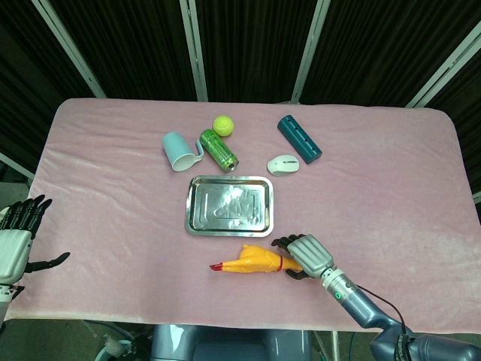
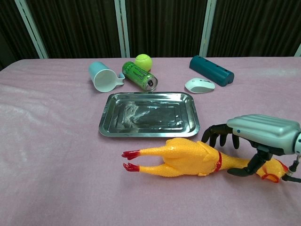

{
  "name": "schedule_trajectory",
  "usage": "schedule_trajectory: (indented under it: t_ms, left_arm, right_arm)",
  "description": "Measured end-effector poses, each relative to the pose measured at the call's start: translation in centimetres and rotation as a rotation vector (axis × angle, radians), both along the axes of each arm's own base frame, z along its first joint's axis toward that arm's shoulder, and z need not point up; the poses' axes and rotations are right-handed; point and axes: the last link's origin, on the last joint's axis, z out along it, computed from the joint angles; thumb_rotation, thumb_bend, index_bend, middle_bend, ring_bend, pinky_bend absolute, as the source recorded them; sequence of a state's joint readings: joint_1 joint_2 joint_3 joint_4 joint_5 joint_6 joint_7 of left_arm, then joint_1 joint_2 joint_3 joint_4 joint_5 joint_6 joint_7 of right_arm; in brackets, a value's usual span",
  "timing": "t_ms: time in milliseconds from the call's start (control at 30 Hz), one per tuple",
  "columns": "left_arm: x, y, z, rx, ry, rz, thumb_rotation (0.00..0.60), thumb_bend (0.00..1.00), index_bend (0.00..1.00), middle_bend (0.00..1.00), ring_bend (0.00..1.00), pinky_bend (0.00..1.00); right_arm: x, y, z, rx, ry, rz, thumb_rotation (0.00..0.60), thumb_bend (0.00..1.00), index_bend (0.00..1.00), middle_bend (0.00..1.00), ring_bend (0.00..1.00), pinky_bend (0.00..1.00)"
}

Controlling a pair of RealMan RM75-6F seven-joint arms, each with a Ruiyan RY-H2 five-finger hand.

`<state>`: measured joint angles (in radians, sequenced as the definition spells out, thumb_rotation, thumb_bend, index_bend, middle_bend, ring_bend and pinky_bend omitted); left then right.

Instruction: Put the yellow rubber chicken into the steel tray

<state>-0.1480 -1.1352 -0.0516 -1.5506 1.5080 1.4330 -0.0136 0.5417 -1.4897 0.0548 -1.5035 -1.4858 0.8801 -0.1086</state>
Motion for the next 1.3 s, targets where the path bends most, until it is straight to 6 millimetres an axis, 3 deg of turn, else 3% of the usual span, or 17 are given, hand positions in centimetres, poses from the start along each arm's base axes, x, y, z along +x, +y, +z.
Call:
schedule_trajectory:
  t_ms: [233, 500, 700, 1100, 1300]
  left_arm:
    - [-0.1, 0.0, -0.1, -0.002, -0.001, -0.001, 0.6, 0.0, 0.06, 0.01, 0.0, 0.0]
    - [0.2, 0.1, -0.1, -0.007, -0.006, -0.009, 0.6, 0.0, 0.07, 0.02, 0.0, 0.0]
    - [0.8, 0.1, -0.2, -0.031, -0.019, -0.034, 0.6, 0.0, 0.07, 0.03, 0.0, 0.0]
    - [3.1, 0.6, -0.8, -0.09, -0.043, -0.091, 0.6, 0.0, 0.11, 0.08, 0.02, 0.0]
    - [5.4, 1.4, -1.3, -0.137, -0.073, -0.145, 0.6, 0.0, 0.12, 0.12, 0.07, 0.0]
  right_arm:
    - [-0.1, -0.4, -0.2, -0.001, -0.009, -0.014, 0.6, 0.31, 0.4, 0.39, 0.41, 0.53]
    - [-0.1, -0.6, -0.2, 0.0, -0.037, -0.024, 0.6, 0.52, 0.66, 0.57, 0.57, 0.73]
    - [0.0, -0.8, 0.4, 0.008, -0.102, -0.032, 0.6, 0.58, 0.76, 0.63, 0.63, 0.8]
    - [-0.6, -1.2, 4.3, 0.027, -0.29, -0.055, 0.6, 0.61, 0.82, 0.67, 0.67, 0.83]
    - [-0.8, -1.7, 6.9, 0.013, -0.352, -0.028, 0.6, 0.61, 0.83, 0.67, 0.68, 0.83]
